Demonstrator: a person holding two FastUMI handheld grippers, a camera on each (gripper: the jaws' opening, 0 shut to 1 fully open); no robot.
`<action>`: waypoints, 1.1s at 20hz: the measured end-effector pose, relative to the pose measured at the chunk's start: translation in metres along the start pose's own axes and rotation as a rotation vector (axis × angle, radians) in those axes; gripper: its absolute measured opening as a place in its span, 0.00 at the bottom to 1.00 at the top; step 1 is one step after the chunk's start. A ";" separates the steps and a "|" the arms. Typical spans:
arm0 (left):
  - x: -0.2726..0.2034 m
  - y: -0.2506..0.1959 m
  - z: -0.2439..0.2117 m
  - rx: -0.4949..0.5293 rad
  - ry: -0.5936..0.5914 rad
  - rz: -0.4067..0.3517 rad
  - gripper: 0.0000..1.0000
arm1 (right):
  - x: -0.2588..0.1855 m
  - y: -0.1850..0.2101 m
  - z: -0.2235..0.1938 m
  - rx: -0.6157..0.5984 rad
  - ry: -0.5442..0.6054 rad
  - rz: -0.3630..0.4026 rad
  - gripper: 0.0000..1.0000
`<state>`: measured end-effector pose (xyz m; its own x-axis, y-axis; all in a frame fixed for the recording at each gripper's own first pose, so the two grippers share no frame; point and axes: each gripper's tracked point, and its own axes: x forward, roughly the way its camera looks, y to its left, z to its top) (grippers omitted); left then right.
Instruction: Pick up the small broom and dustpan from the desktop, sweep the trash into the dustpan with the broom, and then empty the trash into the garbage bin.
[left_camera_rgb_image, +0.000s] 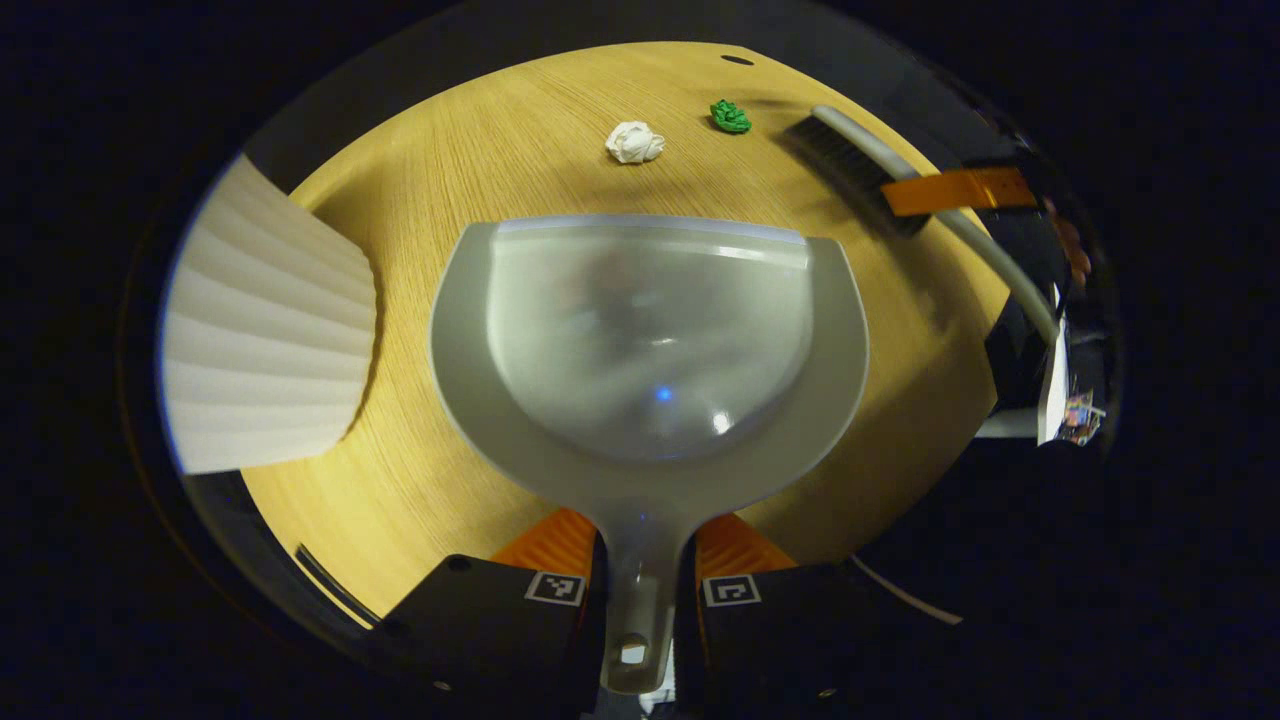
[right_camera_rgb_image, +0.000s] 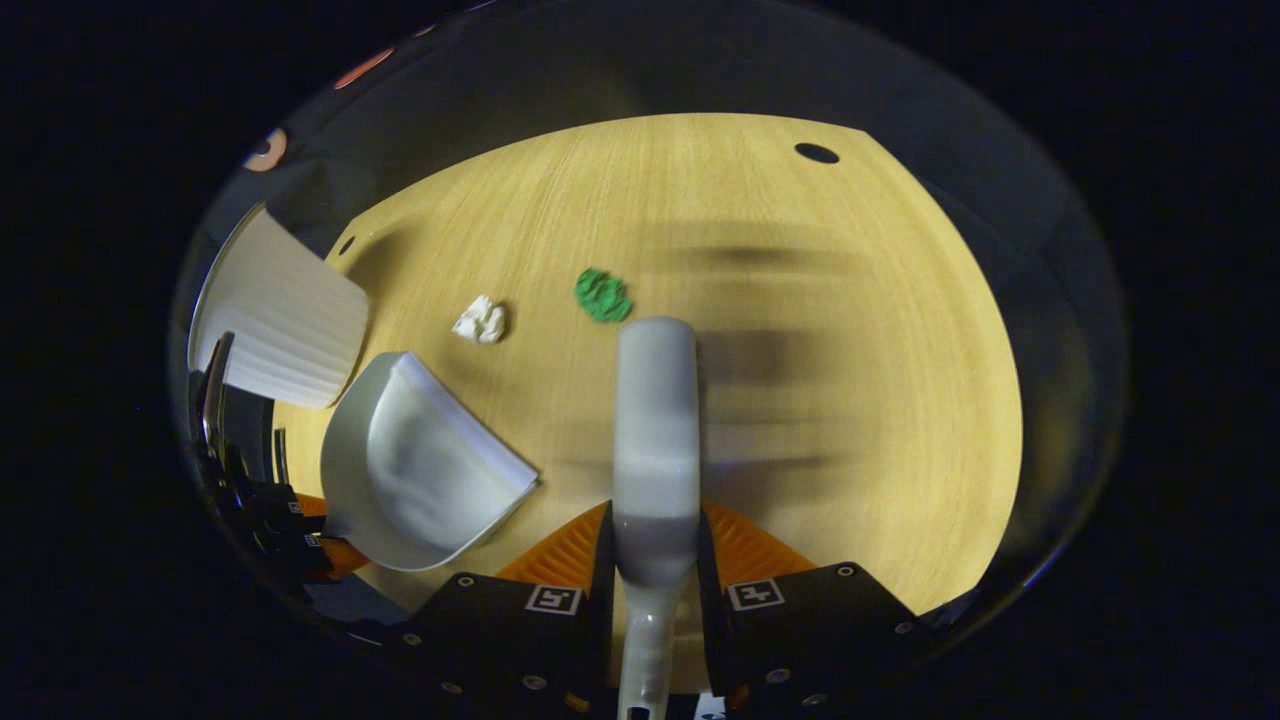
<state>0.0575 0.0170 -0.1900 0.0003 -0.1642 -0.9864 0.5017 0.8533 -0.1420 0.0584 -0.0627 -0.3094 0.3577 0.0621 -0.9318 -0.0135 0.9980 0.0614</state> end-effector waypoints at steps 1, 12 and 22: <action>-0.001 0.006 0.003 0.032 0.004 0.001 0.29 | 0.003 -0.009 0.013 -0.008 -0.002 -0.019 0.38; -0.004 0.039 0.012 0.299 0.036 -0.016 0.29 | 0.045 0.035 0.079 -0.301 0.089 0.099 0.38; 0.002 0.030 0.016 0.343 -0.015 -0.098 0.28 | 0.015 0.118 0.040 -0.537 0.230 0.450 0.38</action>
